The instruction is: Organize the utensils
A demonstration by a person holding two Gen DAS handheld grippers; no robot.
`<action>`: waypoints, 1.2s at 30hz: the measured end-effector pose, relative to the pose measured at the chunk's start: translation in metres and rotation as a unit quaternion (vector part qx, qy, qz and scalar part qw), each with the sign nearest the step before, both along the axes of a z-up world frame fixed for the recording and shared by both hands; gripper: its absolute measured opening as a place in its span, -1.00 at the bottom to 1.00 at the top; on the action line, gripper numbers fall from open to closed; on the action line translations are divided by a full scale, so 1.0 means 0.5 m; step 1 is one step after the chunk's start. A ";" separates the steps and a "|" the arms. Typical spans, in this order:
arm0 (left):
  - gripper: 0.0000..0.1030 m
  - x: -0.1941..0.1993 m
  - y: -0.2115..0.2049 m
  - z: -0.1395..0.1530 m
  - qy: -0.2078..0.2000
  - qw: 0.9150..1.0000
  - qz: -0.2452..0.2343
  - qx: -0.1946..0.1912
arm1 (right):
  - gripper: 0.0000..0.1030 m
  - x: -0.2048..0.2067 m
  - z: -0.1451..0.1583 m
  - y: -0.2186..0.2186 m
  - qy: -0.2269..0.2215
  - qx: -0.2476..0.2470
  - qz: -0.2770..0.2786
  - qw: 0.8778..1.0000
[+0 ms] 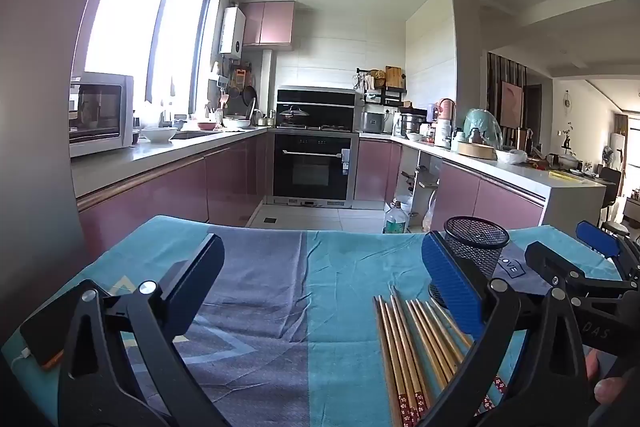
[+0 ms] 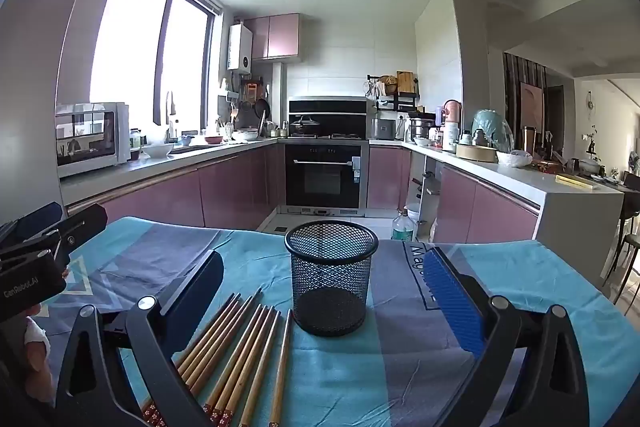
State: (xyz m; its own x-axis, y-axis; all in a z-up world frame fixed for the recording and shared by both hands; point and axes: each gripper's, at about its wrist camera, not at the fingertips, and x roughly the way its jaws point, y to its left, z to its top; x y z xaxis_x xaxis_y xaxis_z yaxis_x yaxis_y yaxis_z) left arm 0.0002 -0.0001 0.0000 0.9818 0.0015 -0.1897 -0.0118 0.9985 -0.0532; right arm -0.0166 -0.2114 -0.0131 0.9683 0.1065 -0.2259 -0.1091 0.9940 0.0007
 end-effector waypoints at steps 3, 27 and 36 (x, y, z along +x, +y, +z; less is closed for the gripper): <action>0.89 0.000 0.000 0.000 -0.001 1.000 0.000 0.001 | 0.88 -0.009 0.000 -0.001 -0.019 -0.003 0.001 1.000; 0.89 0.009 -0.016 -0.004 -0.002 1.000 -0.003 -0.001 | 0.88 -0.005 0.007 0.001 -0.015 -0.005 -0.003 1.000; 0.89 0.013 -0.009 -0.004 -0.001 1.000 -0.007 -0.002 | 0.88 -0.017 0.016 0.002 -0.019 -0.006 -0.007 1.000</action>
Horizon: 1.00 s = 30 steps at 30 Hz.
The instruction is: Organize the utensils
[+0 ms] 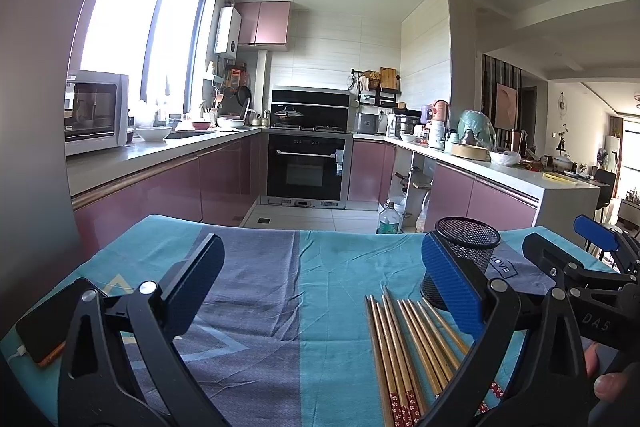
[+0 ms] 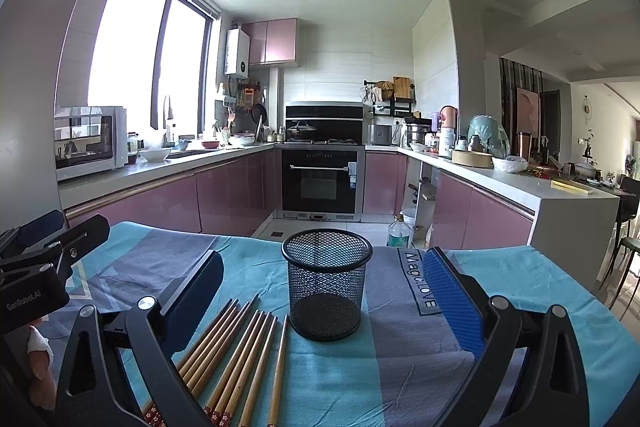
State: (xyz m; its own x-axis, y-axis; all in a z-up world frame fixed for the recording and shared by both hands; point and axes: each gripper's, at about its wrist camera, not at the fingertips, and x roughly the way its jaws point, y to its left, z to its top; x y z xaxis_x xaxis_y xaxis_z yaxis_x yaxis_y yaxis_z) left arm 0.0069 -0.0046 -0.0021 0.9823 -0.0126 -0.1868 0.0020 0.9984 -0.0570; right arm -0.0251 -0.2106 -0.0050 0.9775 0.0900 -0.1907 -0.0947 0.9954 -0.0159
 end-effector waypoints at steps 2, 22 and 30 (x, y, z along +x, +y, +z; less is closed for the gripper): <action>0.89 -0.001 0.001 -0.001 -0.001 1.000 0.000 0.000 | 0.88 0.000 0.000 0.000 0.000 0.000 -0.001 1.000; 0.89 -0.006 0.003 -0.004 -0.001 1.000 -0.002 -0.002 | 0.88 -0.005 0.005 0.001 0.000 -0.001 -0.003 1.000; 0.89 -0.006 0.002 -0.004 -0.001 1.000 -0.002 -0.002 | 0.88 -0.006 0.005 0.001 0.000 -0.001 -0.003 1.000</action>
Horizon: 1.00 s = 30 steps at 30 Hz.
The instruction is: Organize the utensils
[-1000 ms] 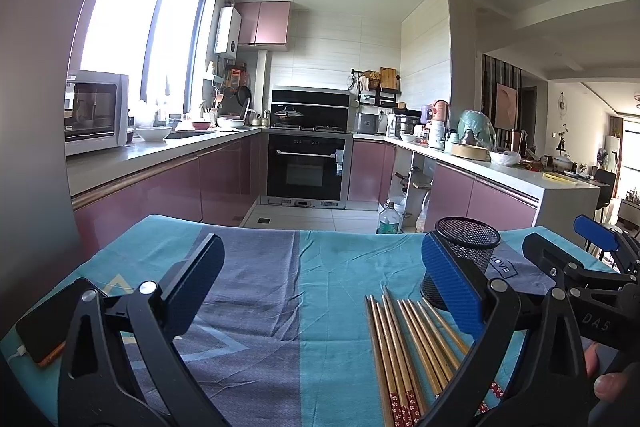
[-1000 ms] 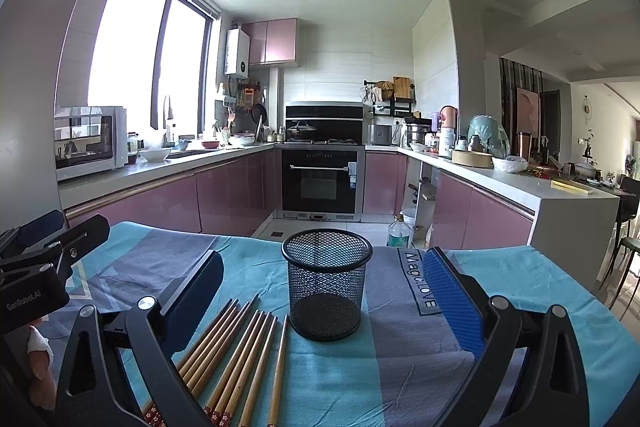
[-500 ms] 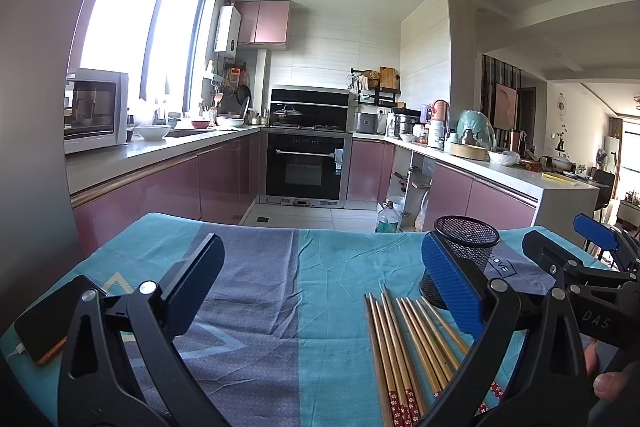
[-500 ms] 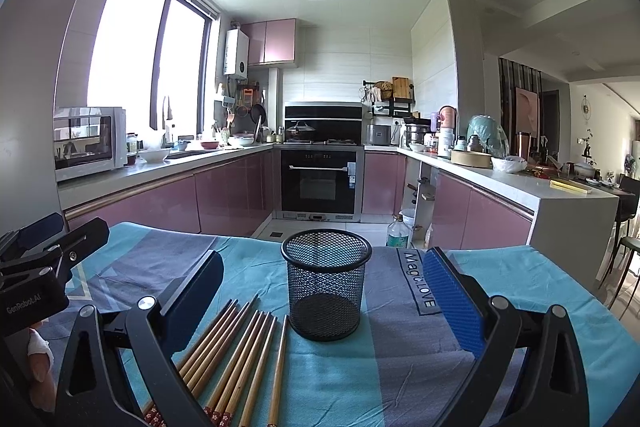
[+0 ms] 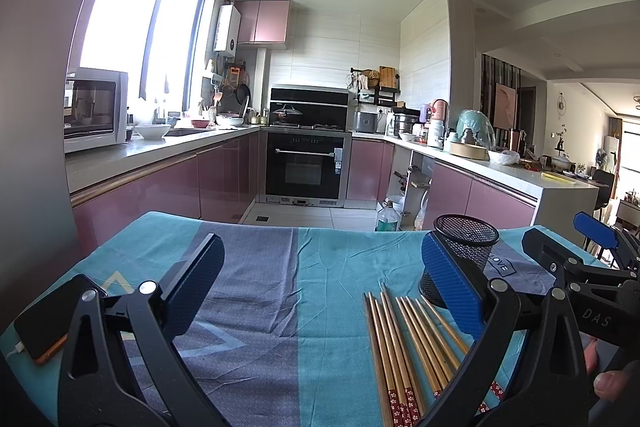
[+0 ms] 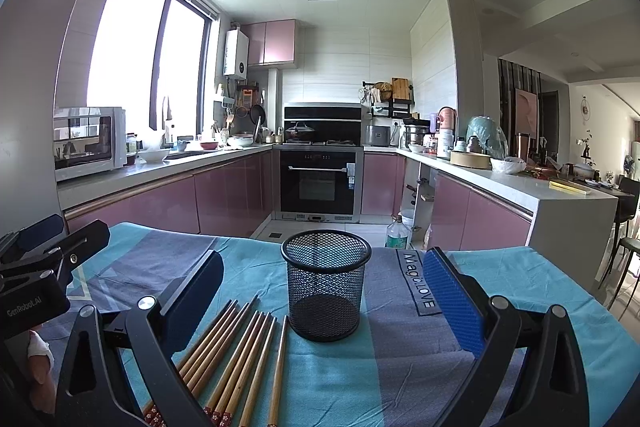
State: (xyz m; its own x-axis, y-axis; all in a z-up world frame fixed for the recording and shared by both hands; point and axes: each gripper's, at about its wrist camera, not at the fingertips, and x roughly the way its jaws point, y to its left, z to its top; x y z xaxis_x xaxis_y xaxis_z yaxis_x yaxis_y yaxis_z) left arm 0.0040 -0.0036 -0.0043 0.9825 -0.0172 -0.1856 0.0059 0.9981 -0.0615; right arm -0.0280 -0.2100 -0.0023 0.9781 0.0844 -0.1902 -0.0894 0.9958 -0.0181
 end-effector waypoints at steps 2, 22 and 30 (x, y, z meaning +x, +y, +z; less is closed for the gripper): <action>0.89 0.000 0.000 0.000 0.000 1.000 0.001 0.000 | 0.88 0.000 0.000 0.000 0.000 0.000 0.000 1.000; 0.89 0.001 0.000 -0.005 0.003 1.000 -0.002 0.000 | 0.88 0.001 -0.001 0.001 0.000 0.002 0.000 1.000; 0.89 0.004 0.000 -0.008 0.010 1.000 -0.003 0.000 | 0.88 0.008 -0.004 -0.002 0.006 0.002 0.001 1.000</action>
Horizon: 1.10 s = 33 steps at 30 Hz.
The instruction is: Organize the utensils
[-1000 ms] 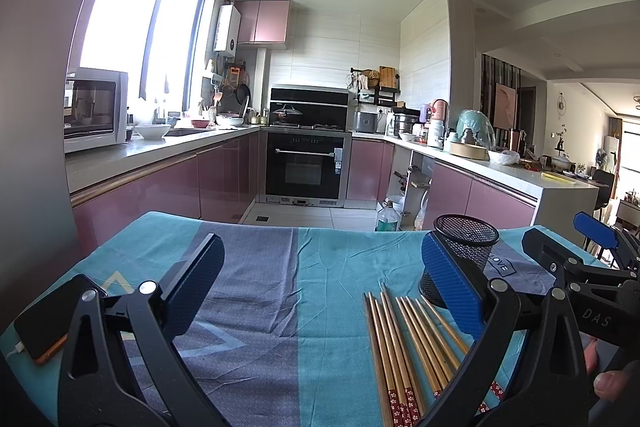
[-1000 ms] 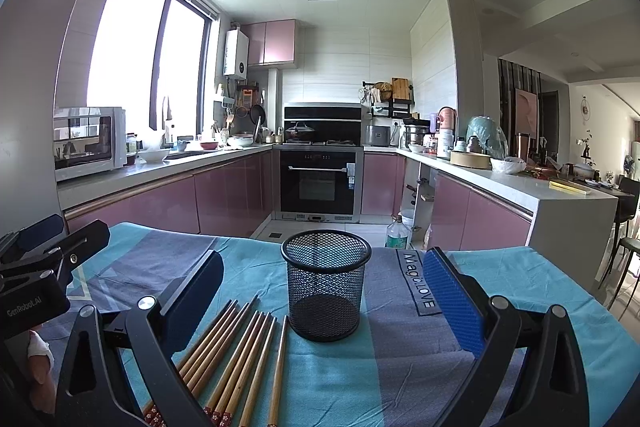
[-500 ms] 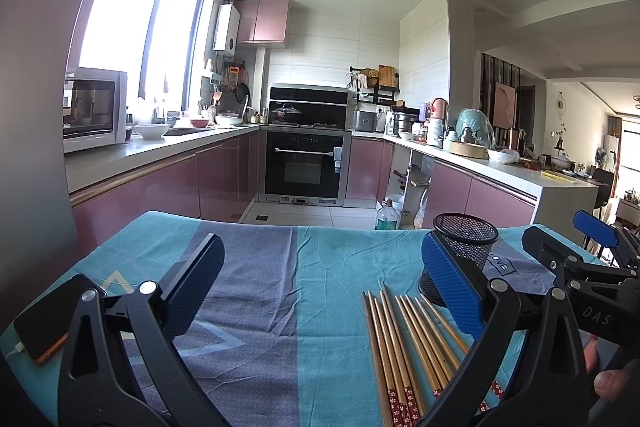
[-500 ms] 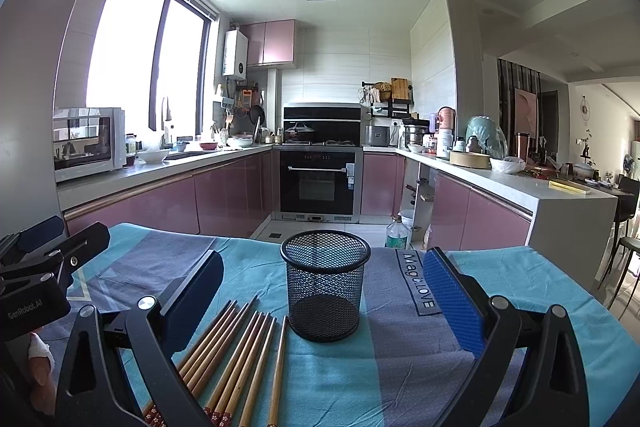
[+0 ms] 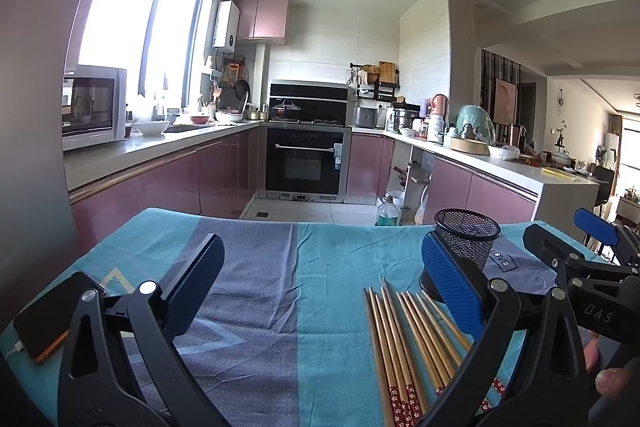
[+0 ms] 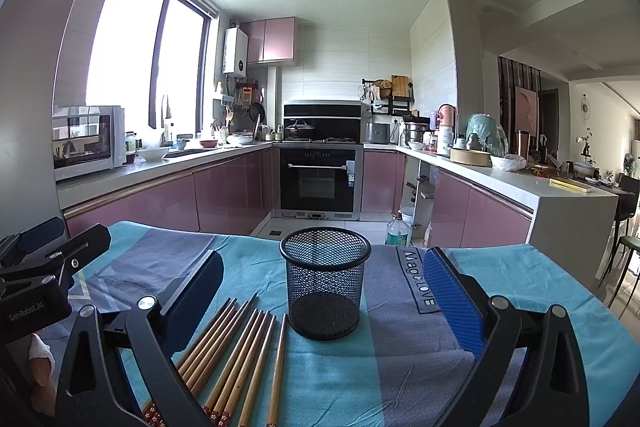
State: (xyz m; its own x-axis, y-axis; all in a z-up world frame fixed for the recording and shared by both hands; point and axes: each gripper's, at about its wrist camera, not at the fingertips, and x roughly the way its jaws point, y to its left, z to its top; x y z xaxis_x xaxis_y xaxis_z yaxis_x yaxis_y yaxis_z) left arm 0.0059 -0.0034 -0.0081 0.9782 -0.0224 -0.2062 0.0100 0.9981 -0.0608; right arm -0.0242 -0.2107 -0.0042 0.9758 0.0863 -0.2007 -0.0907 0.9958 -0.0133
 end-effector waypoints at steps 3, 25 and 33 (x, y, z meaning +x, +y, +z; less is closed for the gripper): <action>0.89 0.002 0.001 0.001 0.005 1.000 0.000 0.000 | 0.88 0.004 -0.002 -0.002 0.002 0.001 0.000 1.000; 0.79 0.146 -0.043 -0.095 0.213 0.971 -0.071 0.082 | 0.37 0.132 -0.129 -0.003 0.265 -0.012 0.080 0.961; 0.58 0.180 -0.054 -0.132 0.252 0.960 -0.075 0.092 | 0.09 0.152 -0.152 0.002 0.310 -0.009 0.097 0.946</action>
